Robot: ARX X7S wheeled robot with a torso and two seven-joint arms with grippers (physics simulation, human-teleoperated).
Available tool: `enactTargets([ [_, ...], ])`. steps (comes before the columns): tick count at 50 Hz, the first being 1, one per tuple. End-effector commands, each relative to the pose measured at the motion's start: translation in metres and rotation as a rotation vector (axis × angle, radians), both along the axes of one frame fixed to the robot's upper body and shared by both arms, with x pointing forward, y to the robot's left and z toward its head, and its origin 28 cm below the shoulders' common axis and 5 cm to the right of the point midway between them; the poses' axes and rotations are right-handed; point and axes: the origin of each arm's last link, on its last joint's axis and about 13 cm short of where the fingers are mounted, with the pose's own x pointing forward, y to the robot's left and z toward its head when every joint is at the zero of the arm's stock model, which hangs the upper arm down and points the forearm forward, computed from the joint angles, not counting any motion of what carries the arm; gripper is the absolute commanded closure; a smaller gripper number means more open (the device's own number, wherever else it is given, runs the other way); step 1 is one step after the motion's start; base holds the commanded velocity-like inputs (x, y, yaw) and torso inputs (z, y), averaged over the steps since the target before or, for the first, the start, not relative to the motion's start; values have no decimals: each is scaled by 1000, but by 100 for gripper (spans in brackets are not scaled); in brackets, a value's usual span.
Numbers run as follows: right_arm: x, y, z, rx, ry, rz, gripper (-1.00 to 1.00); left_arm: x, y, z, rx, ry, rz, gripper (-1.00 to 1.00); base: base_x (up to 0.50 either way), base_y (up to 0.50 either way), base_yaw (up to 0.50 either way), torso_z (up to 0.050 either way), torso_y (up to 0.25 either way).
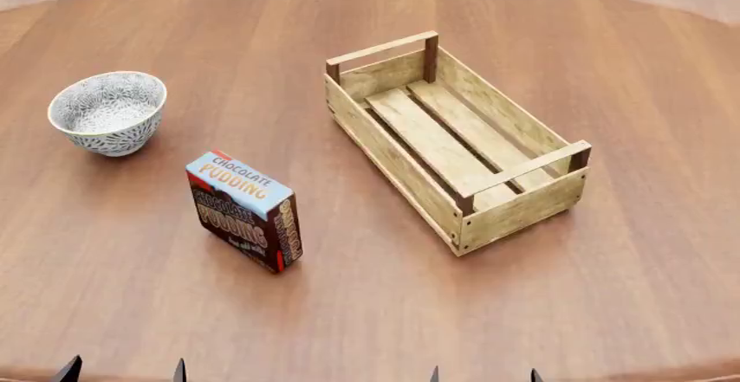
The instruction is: Pick up the chocolate pudding and put it in the tray.
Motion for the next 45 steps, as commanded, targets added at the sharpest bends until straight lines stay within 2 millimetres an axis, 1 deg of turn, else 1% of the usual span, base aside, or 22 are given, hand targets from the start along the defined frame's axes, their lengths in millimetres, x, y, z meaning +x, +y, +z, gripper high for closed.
enactTargets([
  [1,0,0,0,0,0,0,-100,0,0,0,0,0,0,-100,0,0,0,0,0],
  [2,0,0,1,-14,-4,-6,-100,0,1,0,0,-8,7,-100,0,0,0,0,0],
  [4,-3,0,3,-47,-17,-10,-100,-5,1,6,-7,-24,3,-100,0,0,0,0,0],
  [5,-4,1,5,-36,-18,-6,-100,-7,2,11,-11,-43,0,-100,0,0,0,0,0],
  [7,-4,1,6,-37,-21,-6,-100,-8,1,13,-12,-47,-2,-100,0,0,0,0,0],
  [8,-7,1,16,-31,-51,-6,-100,-12,0,19,-13,-71,-10,-100,0,0,0,0,0],
  [10,-9,2,23,-26,-75,4,-100,-15,-1,24,-14,-86,-17,-100,0,0,0,0,0],
  [14,-12,2,34,-29,-110,4,-100,-20,-2,29,-12,-107,-27,-100,0,0,0,0,0],
  [16,-13,2,35,-54,-125,3,-100,-20,-2,30,-11,-112,-25,-100,0,0,0,0,0],
  [19,-15,3,38,-40,-148,17,-100,-19,-2,30,-11,-118,-20,-100,0,0,0,0,0],
  [23,-15,4,31,-40,-158,22,-100,-17,-1,23,-7,-108,-11,-100,97,0,0,0,0],
  [30,-11,4,27,-51,-152,16,-100,-19,-2,25,-11,-109,-23,-100,256,22,0,0,0],
  [41,-11,5,25,-51,-149,21,-100,-18,-3,22,-1,-105,-25,-100,292,56,0,0,0],
  [45,-10,4,24,-53,-146,17,-100,-20,-4,25,-6,-108,-35,-100,331,79,0,0,0],
])
